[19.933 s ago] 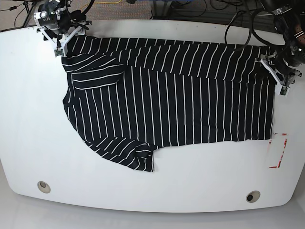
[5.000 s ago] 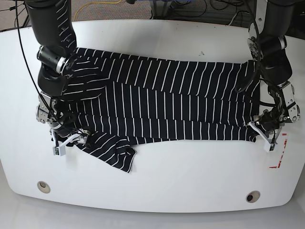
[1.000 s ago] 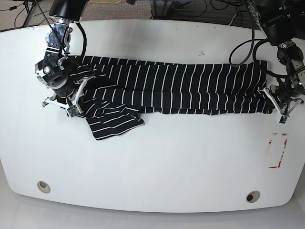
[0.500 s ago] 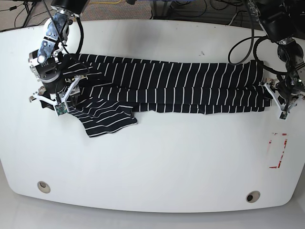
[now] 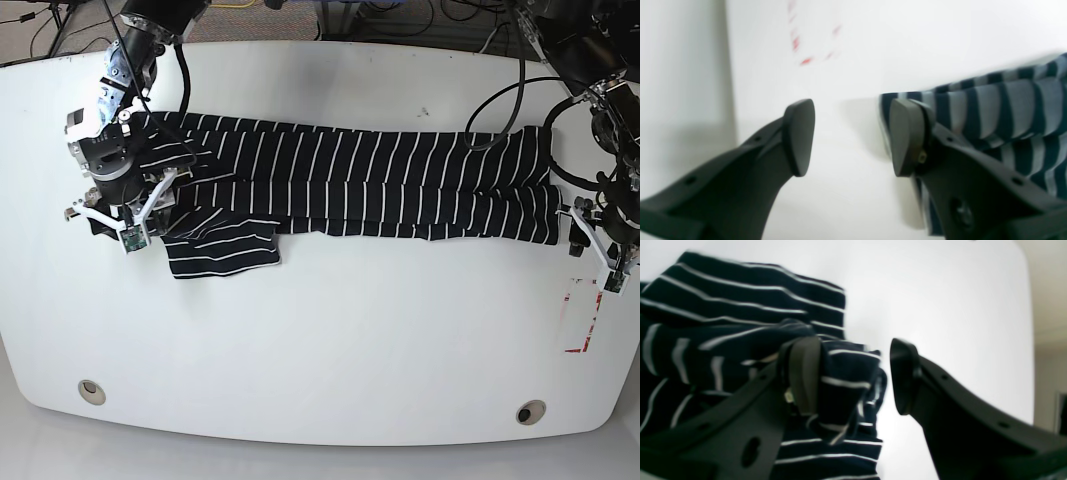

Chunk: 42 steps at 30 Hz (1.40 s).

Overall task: Layout the t-shirt on the table in an organized manner, then fold the t-shirt properly
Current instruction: 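Open both grippers and release the folded hem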

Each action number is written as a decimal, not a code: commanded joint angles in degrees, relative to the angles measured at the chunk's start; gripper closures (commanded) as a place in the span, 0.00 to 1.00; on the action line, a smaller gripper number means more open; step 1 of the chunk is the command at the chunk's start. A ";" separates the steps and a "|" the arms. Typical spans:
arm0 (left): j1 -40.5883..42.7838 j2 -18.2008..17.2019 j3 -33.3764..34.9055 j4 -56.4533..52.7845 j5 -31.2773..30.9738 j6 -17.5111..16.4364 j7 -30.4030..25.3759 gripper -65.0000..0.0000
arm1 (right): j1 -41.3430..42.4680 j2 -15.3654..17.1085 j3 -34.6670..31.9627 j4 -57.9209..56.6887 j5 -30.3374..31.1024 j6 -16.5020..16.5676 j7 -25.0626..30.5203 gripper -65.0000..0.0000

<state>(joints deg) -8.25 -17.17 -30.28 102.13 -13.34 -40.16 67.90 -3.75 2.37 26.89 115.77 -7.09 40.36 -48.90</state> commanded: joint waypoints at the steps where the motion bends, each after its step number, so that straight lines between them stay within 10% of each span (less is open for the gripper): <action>1: -1.90 -0.37 1.05 0.86 0.29 0.16 -0.69 0.49 | 0.19 1.80 0.40 1.11 0.46 -0.36 0.07 0.51; 30: 2.67 -0.02 2.46 -5.99 0.29 0.16 -6.05 0.49 | -9.75 7.34 0.49 1.03 1.07 -0.36 -0.28 0.51; 42: 2.76 2.62 2.63 -7.75 0.29 0.16 -6.14 0.49 | 0.10 -0.66 4.71 0.67 0.54 -0.36 -0.28 0.51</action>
<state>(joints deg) -4.58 -14.44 -27.68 94.87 -12.49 -39.94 62.94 -5.37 2.33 30.46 115.57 -5.82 40.47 -49.95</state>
